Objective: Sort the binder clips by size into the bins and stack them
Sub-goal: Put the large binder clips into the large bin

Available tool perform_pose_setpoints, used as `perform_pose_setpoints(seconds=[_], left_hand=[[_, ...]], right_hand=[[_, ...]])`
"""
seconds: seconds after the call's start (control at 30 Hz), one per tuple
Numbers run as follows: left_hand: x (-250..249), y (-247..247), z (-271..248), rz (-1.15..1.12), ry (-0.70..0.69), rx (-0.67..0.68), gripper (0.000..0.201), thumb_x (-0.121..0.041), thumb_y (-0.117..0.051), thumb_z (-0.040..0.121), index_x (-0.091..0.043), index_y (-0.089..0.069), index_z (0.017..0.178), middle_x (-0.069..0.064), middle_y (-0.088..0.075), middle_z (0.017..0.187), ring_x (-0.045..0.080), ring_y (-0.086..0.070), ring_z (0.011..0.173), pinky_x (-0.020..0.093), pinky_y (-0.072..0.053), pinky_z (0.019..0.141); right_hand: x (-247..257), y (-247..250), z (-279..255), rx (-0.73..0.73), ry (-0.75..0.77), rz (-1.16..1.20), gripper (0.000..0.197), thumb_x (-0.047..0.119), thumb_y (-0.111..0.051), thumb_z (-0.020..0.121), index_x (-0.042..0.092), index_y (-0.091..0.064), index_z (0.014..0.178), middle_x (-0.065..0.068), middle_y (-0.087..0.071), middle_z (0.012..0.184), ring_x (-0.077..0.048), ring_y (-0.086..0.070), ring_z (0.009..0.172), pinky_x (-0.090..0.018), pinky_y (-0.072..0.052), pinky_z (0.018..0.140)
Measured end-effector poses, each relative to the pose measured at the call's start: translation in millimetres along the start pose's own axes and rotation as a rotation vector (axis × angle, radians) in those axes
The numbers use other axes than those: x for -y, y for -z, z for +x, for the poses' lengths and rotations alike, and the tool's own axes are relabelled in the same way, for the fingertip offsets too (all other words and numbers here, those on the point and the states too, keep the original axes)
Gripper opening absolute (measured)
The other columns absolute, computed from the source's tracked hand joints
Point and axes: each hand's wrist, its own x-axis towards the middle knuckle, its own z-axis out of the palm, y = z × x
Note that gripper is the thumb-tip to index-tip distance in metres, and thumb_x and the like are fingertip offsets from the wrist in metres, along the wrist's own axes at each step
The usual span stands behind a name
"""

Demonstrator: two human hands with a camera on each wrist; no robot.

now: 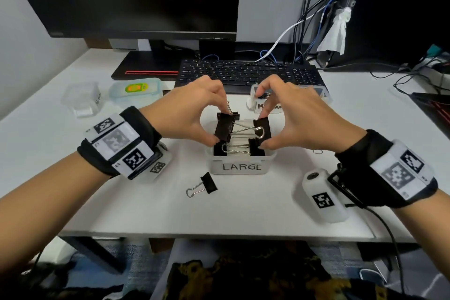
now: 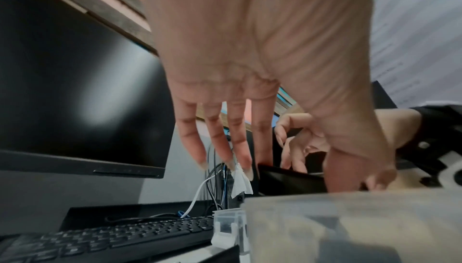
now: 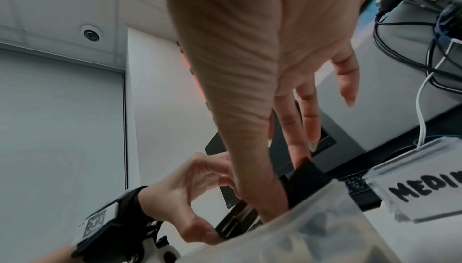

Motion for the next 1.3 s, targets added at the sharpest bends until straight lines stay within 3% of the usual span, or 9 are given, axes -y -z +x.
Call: perform_pose_setpoints(seconds=[0.07, 0.27, 0.47, 0.63, 0.83, 1.0, 1.07, 1.17, 1.3], left_hand=[[-5.4, -2.0, -0.5, 0.081, 0.022, 0.019, 0.053, -0.049, -0.08, 0.056, -0.024, -0.065, 0.1, -0.009, -0.051, 0.103, 0.013, -0.044, 0.097, 0.044, -0.05, 0.07], [-21.3, -1.3, -0.5, 0.215, 0.099, 0.089, 0.054, -0.056, -0.077, 0.055, -0.024, -0.065, 0.096, -0.009, -0.05, 0.099, 0.014, -0.042, 0.096, 0.042, -0.05, 0.065], [-33.0, -1.3, 5.0, 0.412, 0.141, 0.246, 0.046, -0.06, -0.071, 0.067, -0.024, -0.07, 0.095, -0.006, -0.049, 0.105, 0.017, -0.044, 0.103, 0.03, -0.042, 0.061], [-44.2, -4.2, 8.1, 0.527, 0.175, 0.279, 0.042, -0.055, -0.06, 0.079, -0.018, -0.069, 0.097, -0.003, -0.05, 0.106, 0.02, -0.045, 0.107, 0.031, -0.037, 0.062], [-42.8, -2.7, 8.5, 0.485, 0.179, 0.254, 0.043, -0.053, -0.062, 0.078, -0.017, -0.067, 0.102, -0.003, -0.052, 0.108, 0.021, -0.047, 0.108, 0.03, -0.037, 0.063], [-34.7, -5.7, 8.7, 0.375, 0.132, 0.208, 0.046, -0.053, -0.07, 0.072, -0.03, -0.065, 0.112, -0.009, -0.042, 0.099, 0.015, -0.044, 0.104, 0.027, -0.028, 0.057], [-32.2, -7.8, 9.1, 0.319, 0.102, 0.212, 0.042, -0.051, -0.072, 0.073, -0.036, -0.064, 0.111, -0.009, -0.036, 0.096, 0.013, -0.039, 0.098, 0.027, -0.025, 0.056], [-30.1, -11.0, 9.1, 0.242, 0.067, 0.22, 0.036, -0.046, -0.074, 0.075, -0.037, -0.068, 0.11, -0.007, -0.033, 0.096, 0.009, -0.031, 0.091, 0.028, -0.031, 0.064], [-31.1, -10.5, 8.3, 0.32, 0.098, 0.211, 0.033, -0.05, -0.072, 0.074, -0.034, -0.07, 0.103, -0.006, -0.036, 0.1, 0.014, -0.037, 0.097, 0.028, -0.029, 0.067]], right_hand=[[1.0, -2.1, -1.4, 0.014, 0.008, -0.022, 0.078, 0.044, -0.086, 0.055, 0.035, -0.035, 0.114, 0.016, -0.065, 0.095, -0.01, -0.048, 0.105, -0.039, -0.032, 0.091], [3.6, -12.2, 3.3, 0.045, 0.032, -0.124, 0.073, 0.049, -0.084, 0.058, 0.034, -0.037, 0.112, 0.018, -0.066, 0.096, -0.012, -0.047, 0.106, -0.041, -0.035, 0.093], [5.8, -15.0, 6.1, 0.093, 0.005, -0.165, 0.065, 0.05, -0.082, 0.064, 0.032, -0.045, 0.115, 0.019, -0.068, 0.099, -0.013, -0.048, 0.108, -0.041, -0.033, 0.092], [7.1, -16.7, 6.8, 0.088, -0.015, -0.16, 0.059, 0.048, -0.081, 0.067, 0.034, -0.051, 0.116, 0.019, -0.069, 0.102, -0.011, -0.051, 0.109, -0.04, -0.033, 0.092], [10.4, -17.5, 3.4, 0.03, -0.02, -0.173, 0.057, 0.05, -0.081, 0.067, 0.035, -0.056, 0.116, 0.02, -0.068, 0.105, -0.009, -0.054, 0.11, -0.04, -0.034, 0.094], [12.6, -17.7, 3.0, -0.003, -0.013, -0.221, 0.058, 0.049, -0.081, 0.068, 0.034, -0.056, 0.118, 0.019, -0.066, 0.107, -0.011, -0.053, 0.109, -0.039, -0.035, 0.089], [13.4, -18.1, 3.1, -0.008, -0.006, -0.238, 0.058, 0.049, -0.081, 0.068, 0.035, -0.055, 0.118, 0.019, -0.066, 0.107, -0.011, -0.052, 0.109, -0.038, -0.032, 0.086], [13.1, -18.9, 3.6, 0.002, -0.003, -0.237, 0.058, 0.049, -0.08, 0.069, 0.035, -0.054, 0.119, 0.018, -0.067, 0.106, -0.012, -0.052, 0.11, -0.039, -0.032, 0.089], [10.5, -20.1, 4.8, 0.022, -0.027, -0.212, 0.055, 0.05, -0.079, 0.07, 0.036, -0.054, 0.117, 0.019, -0.068, 0.105, -0.011, -0.054, 0.111, -0.039, -0.032, 0.092]])
